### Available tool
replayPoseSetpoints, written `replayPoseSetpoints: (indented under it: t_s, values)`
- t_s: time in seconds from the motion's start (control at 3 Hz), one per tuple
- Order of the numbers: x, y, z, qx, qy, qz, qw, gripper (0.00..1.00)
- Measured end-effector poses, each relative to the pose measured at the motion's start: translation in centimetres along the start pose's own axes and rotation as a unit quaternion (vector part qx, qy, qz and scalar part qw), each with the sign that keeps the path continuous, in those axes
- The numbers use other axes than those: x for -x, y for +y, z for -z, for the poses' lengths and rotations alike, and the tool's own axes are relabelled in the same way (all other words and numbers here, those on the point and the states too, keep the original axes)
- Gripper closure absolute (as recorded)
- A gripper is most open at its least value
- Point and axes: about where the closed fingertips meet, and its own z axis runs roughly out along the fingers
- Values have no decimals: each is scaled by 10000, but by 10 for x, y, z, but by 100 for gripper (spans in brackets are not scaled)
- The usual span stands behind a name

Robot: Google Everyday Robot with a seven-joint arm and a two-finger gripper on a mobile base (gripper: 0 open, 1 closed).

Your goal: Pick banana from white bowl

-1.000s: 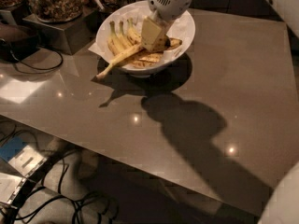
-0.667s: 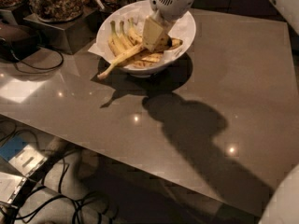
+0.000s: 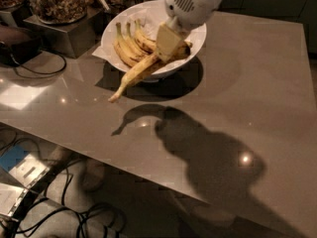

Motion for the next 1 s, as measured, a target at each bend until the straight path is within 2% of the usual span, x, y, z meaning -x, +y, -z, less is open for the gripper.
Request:
replayPoseSetpoints:
  t_s: [0.33,0.67,1.0]
  values:
    - [-3,1,0,-1,10,-16,10000,100]
    - [-22,25,20,-173,-28,-115,9998,100]
    - [-22,25,21,-177,-29,-112,9998,100]
